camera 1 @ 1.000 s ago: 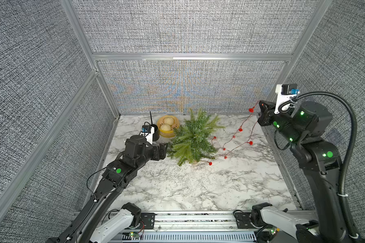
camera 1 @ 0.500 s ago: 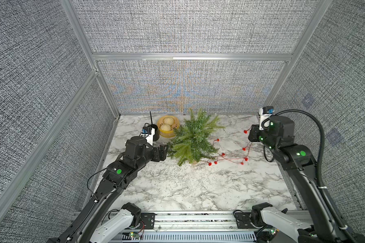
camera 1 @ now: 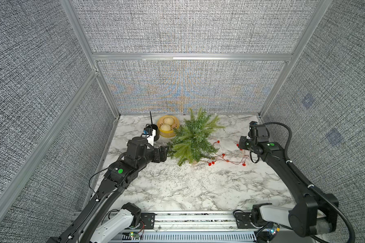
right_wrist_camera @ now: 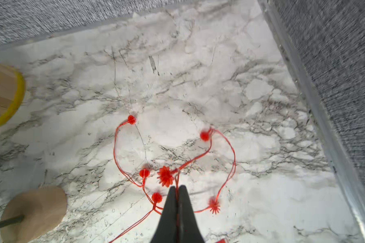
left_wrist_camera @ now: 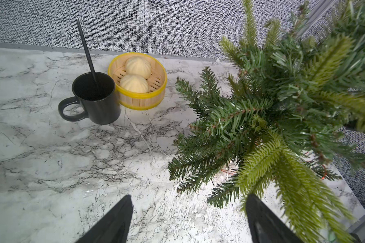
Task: Remove string lights from the small christmas tree
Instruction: Place the light string at the center of the board, then remove the light string from the Christmas tree.
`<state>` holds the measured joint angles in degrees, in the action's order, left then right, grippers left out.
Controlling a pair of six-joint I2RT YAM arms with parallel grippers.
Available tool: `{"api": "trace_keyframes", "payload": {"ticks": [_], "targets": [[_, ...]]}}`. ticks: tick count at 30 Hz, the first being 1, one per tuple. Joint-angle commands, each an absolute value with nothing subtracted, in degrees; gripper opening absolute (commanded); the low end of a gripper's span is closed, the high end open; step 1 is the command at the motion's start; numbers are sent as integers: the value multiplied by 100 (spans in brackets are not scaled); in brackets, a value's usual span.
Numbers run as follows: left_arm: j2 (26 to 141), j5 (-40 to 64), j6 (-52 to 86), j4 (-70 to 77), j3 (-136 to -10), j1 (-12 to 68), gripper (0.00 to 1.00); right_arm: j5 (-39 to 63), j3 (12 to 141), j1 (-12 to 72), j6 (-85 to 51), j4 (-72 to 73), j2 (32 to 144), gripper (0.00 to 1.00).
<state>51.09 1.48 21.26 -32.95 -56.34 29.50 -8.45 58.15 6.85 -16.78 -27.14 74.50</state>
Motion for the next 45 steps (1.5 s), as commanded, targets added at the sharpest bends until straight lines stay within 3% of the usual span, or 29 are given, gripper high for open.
{"api": "trace_keyframes", "payload": {"ticks": [1, 4, 9, 15, 22, 25, 30, 34, 38, 45], "targets": [[5166, 165, 2115, -3208, -5643, 2949, 84, -496, 5757, 592, -2029, -2347, 7874, 0], [5186, 183, 2120, -3158, -5627, 2941, 85, -200, 5748, 480, -2167, -2269, 8366, 1], [5203, 175, 2117, -3120, -5616, 2944, 84, -174, 5745, 351, -2319, -2130, 8823, 28], [5229, 158, 2099, -3103, -5606, 2944, 84, -331, 5746, 269, -2313, -2303, 8670, 51], [5212, 182, 2058, -3181, -5634, 2943, 84, -90, 5890, 235, -2458, -3086, 7354, 58], [5181, 245, 2037, -3182, -5643, 2944, 84, 734, 5751, 233, -2747, -3205, 6822, 65], [5096, 272, 2015, -3135, -5618, 2944, 84, 1785, 5146, 234, -3499, -3437, 6277, 66], [5002, 211, 2022, -3112, -5508, 2944, 85, 2466, 4595, 237, -4712, -3301, 6097, 68], [5016, 185, 2024, -3071, -5458, 2944, 85, 3001, 3667, 380, -6958, -2011, 6065, 69], [4938, 89, 2039, -3011, -5379, 2940, 84, 2444, 3392, 864, -8212, -1017, 6427, 69]]}}
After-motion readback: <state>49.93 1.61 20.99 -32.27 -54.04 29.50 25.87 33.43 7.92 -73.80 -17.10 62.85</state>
